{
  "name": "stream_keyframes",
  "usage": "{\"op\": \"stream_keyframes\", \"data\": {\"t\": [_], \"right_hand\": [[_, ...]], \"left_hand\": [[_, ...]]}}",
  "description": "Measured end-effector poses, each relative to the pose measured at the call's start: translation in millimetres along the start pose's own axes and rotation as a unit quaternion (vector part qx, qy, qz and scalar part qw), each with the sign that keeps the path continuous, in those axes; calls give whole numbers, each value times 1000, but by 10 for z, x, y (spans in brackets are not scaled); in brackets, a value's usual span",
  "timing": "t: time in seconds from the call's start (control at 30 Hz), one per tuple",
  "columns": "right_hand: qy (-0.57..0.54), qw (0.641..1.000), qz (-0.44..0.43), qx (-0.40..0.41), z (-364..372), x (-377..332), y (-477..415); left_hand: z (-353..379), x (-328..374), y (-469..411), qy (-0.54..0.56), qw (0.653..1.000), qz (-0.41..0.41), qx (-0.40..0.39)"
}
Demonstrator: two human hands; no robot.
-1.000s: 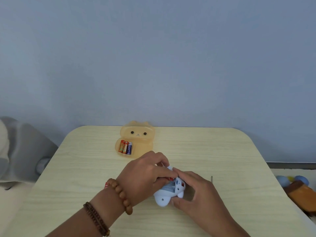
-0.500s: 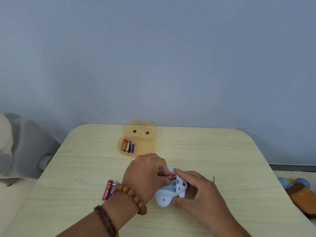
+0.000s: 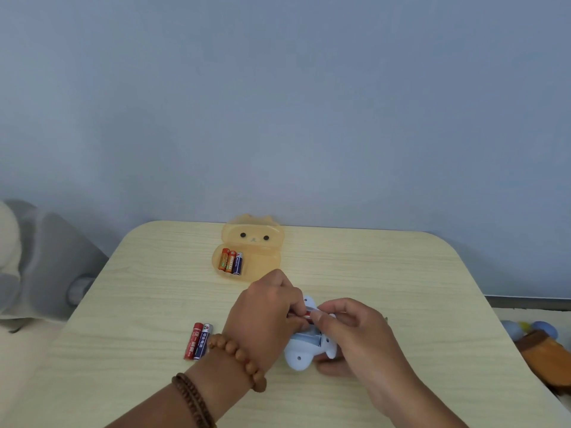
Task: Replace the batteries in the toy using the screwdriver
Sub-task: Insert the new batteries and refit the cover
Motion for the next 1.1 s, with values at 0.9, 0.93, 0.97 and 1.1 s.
{"op": "stream_keyframes", "data": {"t": [0.9, 0.93, 0.97, 1.1], "right_hand": [[52, 998, 35, 12, -24, -144, -197], [40, 998, 38, 10, -29, -125, -191], [28, 999, 38, 8, -27, -107, -187], [13, 999, 27, -15, 18, -69, -164]], "left_hand": [[-181, -55, 11, 63, 994, -73, -47], [-281, -84, 6, 53, 993, -82, -68], [-423, -148, 7, 38, 991, -100, -77], [-1042, -657, 198, -169, 961, -178, -128]]}}
Point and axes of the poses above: each hand's wrist, its own y-axis away from the middle knuckle, its own z-axis out of the palm, x = y × z, the point moved 4 cm from there along -y, towards the middle knuckle, and after that the axes turned 5 degrees about z, right-handed, at the moved point
